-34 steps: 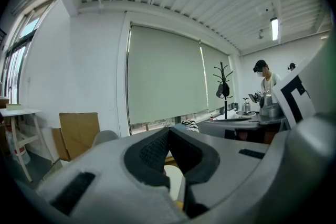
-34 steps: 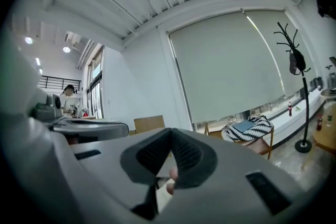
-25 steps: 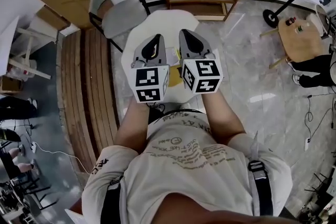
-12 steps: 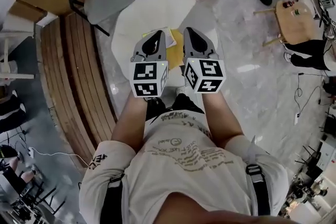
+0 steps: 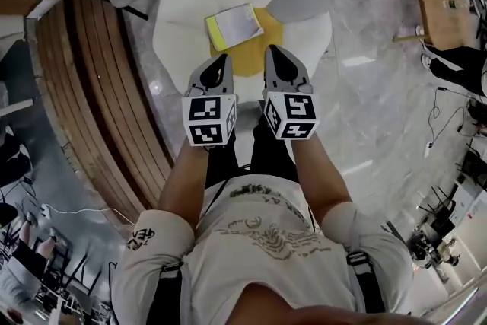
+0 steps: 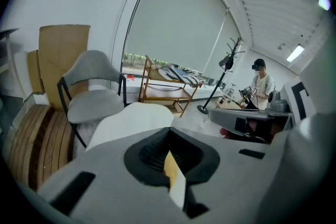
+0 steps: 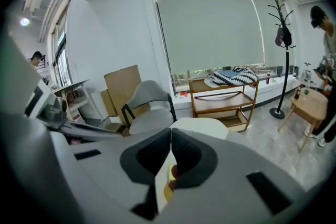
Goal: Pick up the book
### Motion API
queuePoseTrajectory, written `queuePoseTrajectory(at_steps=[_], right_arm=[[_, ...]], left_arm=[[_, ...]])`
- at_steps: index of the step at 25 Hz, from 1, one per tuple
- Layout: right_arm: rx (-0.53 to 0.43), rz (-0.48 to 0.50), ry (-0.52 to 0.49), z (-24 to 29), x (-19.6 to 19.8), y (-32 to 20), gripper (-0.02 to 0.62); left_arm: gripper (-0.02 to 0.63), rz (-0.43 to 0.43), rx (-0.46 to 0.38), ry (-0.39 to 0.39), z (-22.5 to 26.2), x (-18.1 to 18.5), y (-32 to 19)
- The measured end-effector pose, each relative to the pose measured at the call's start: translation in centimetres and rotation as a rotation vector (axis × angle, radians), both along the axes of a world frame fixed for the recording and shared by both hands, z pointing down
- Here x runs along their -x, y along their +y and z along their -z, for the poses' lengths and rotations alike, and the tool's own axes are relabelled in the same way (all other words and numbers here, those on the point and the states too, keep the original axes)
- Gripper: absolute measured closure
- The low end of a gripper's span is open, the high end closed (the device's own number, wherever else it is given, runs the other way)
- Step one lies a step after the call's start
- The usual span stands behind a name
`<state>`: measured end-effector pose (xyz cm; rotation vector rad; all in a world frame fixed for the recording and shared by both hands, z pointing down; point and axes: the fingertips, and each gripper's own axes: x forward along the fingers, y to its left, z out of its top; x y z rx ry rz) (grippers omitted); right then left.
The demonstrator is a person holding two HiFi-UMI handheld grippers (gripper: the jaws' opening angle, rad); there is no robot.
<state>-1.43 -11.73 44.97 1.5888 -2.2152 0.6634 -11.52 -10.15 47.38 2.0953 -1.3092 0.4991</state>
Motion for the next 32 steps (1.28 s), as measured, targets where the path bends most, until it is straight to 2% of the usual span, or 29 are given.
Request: queuePoseTrajectory(at_steps=[6, 12, 16, 19, 23, 26, 28, 29, 30, 32], right_arm=[[0.041, 0.021, -0.03, -8.3, 1.6, 0.5, 0.569], [0.116, 0.037, 0.0, -16.6, 3.1, 0.9, 0.569], [0.16, 0.067, 0.01, -21.3, 4.0, 0.9, 0.569], [0.19, 0.085, 0.022, -24.3, 4.7, 1.3, 0.569], [0.206, 0.091, 0.048, -27.8, 5.1, 0.5, 0.569], [0.211, 0.103, 0.056, -29.9, 5.3, -0.4, 0.569], [0.213, 0.112, 0.062, -30.9, 5.4, -0.9, 0.569], [0.214, 0.117, 0.065, -31.4, 5.4, -1.0, 0.569], [0.215, 0.123, 0.068, -31.9, 5.4, -1.1, 0.569], [0.221, 0.135, 0.079, -32.8, 5.2, -0.9, 0.569]], left_arm=[[0.592, -0.057, 0.083, -0.044, -8.7, 1.1, -0.3], [0.592, -0.03, 0.154, -0.046, -16.7, 3.1, -0.6], [0.592, -0.041, 0.193, -0.006, -22.3, 3.2, -0.2], [0.592, -0.008, 0.217, 0.021, -26.1, 4.0, -0.2], [0.592, 0.003, 0.218, 0.0, -30.7, 5.3, -1.9], [0.592, -0.063, 0.21, -0.048, -33.7, 5.6, -3.6], [0.592, -0.159, 0.19, -0.103, -35.7, 5.5, -4.8], [0.546, -0.22, 0.186, -0.128, -36.8, 5.3, -5.3], [0.404, -0.281, 0.189, -0.15, -38.0, 5.1, -5.7], [0.388, -0.381, 0.2, -0.195, -40.1, 4.8, -6.3]])
